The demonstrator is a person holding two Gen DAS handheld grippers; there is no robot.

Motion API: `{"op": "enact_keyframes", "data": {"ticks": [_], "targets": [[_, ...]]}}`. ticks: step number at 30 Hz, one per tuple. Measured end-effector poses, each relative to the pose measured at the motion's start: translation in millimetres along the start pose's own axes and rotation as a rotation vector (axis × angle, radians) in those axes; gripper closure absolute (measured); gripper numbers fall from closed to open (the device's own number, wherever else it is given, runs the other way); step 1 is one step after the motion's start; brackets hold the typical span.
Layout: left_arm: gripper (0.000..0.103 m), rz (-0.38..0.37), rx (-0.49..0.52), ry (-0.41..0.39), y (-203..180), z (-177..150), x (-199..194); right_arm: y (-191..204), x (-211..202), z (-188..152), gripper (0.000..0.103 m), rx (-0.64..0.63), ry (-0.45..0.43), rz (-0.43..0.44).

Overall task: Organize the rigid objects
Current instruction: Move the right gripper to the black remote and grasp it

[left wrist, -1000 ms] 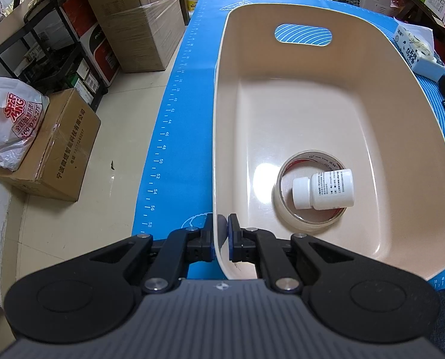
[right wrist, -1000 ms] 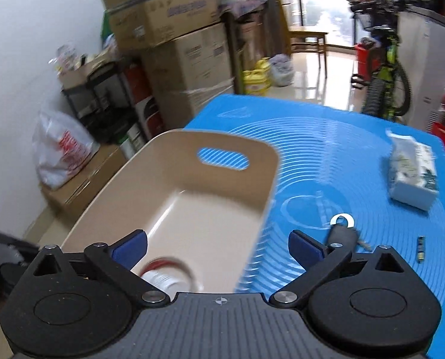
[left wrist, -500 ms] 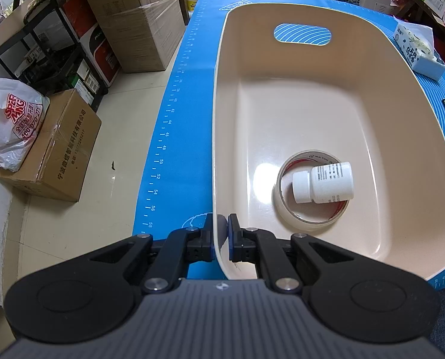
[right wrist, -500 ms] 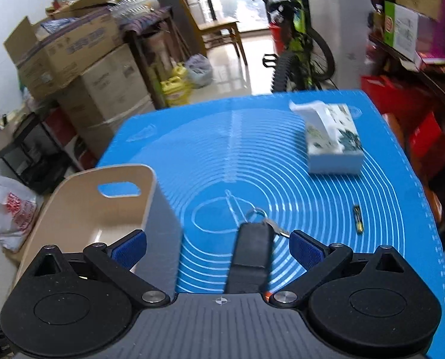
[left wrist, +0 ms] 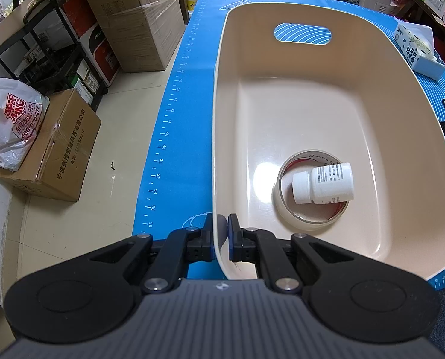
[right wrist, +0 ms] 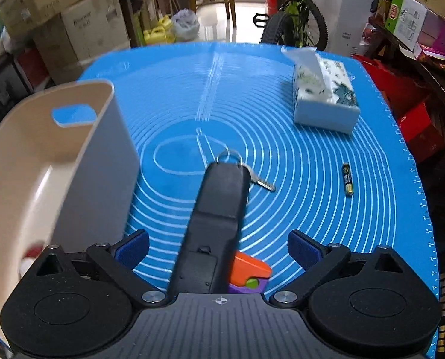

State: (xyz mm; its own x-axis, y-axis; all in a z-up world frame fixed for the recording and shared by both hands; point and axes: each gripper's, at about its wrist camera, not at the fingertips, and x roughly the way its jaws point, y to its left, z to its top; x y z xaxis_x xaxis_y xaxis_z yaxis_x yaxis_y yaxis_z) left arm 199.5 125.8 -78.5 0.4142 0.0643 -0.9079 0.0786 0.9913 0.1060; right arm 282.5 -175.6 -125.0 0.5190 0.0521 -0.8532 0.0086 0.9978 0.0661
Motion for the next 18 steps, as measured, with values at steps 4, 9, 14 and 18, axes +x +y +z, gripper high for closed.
{"op": "enact_keyframes", "data": {"ticks": [4, 9, 14, 18], "targets": [[0.094, 0.001, 0.001, 0.000, 0, 0, 1, 2, 13, -2, 0.011, -0.023, 0.025, -0.009], [0.094, 0.001, 0.001, 0.000, 0, 0, 1, 8, 26, -7, 0.018, -0.053, 0.063, -0.016], [0.093, 0.002, 0.001, 0.000, -1, 0, 1, 8, 30, -10, 0.036, -0.067, 0.072, 0.004], [0.093, 0.001, 0.001, 0.000, 0, 0, 1, 8, 26, -9, 0.049, -0.064, 0.057, -0.003]]}}
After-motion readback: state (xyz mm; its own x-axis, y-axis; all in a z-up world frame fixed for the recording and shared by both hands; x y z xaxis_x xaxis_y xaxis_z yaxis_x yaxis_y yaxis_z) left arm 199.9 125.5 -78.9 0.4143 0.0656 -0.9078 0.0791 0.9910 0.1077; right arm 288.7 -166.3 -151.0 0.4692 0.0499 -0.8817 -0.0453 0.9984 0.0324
